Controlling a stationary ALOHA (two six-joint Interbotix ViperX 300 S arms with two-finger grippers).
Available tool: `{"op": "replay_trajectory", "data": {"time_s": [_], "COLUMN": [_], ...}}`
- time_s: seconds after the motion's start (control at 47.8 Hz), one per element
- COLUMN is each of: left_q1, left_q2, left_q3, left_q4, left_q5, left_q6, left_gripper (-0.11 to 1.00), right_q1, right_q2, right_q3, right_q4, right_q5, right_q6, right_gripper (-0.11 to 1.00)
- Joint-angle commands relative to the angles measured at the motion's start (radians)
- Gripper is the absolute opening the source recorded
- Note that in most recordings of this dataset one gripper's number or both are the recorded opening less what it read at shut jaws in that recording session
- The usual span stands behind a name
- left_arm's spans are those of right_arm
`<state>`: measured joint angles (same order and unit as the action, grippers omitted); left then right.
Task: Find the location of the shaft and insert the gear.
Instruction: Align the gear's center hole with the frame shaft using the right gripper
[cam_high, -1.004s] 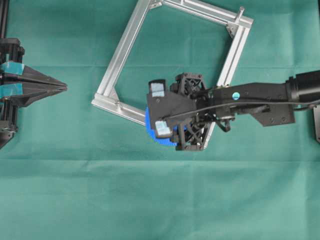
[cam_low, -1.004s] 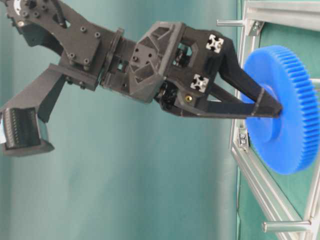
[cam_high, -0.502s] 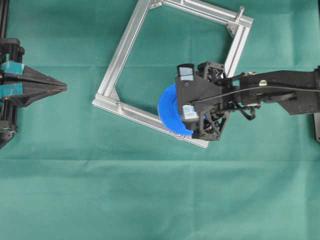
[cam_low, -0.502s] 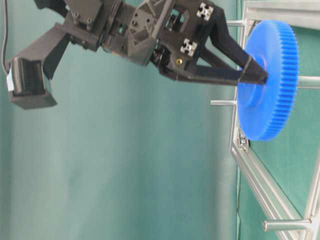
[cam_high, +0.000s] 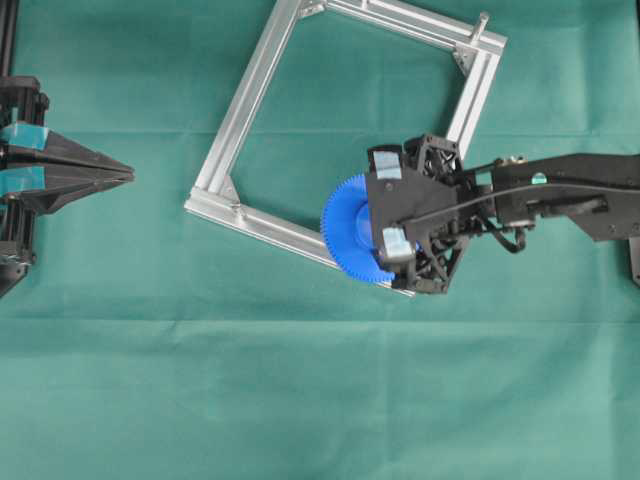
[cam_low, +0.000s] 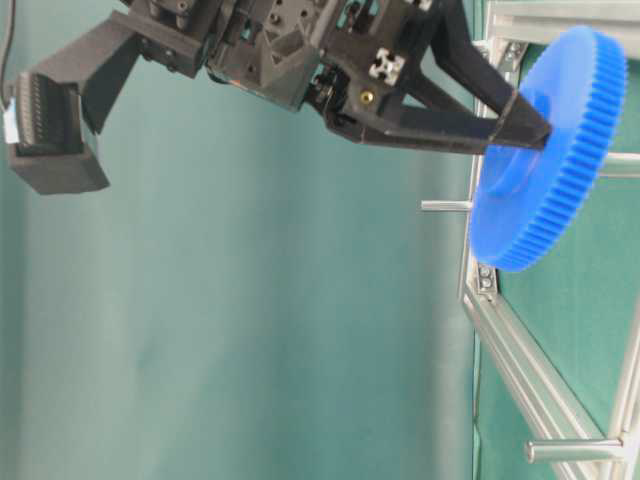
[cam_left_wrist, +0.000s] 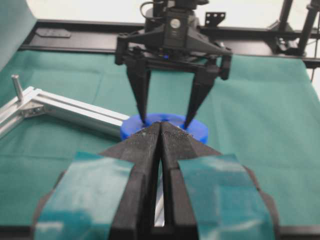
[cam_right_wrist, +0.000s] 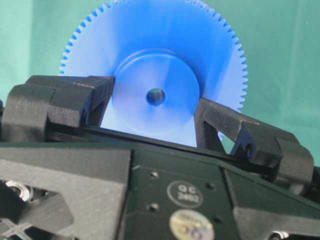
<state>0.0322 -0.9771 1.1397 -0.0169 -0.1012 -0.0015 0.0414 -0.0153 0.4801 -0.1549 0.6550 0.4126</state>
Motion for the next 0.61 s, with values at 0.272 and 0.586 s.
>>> {"op": "replay_trajectory", "data": {"time_s": [0.272, 0.586], "left_q1": [0.003, 0.003], "left_q2": [0.002, 0.002], "left_q3": [-0.026, -0.026], "left_q4": [-0.002, -0.002], "left_q5": [-0.012, -0.012], "left_q6": [0.003, 0.005], "left_gripper": [0.01, 0.01], "right_q1": [0.063, 0.072], "right_q2": [-0.002, 0.032], "right_q3": [-0.034, -0.084], "right_q4": [0.025, 0.011], "right_q5": [-0.017, -0.037], "right_q6": [0.015, -0.005], "right_gripper": [0.69, 0.69]}}
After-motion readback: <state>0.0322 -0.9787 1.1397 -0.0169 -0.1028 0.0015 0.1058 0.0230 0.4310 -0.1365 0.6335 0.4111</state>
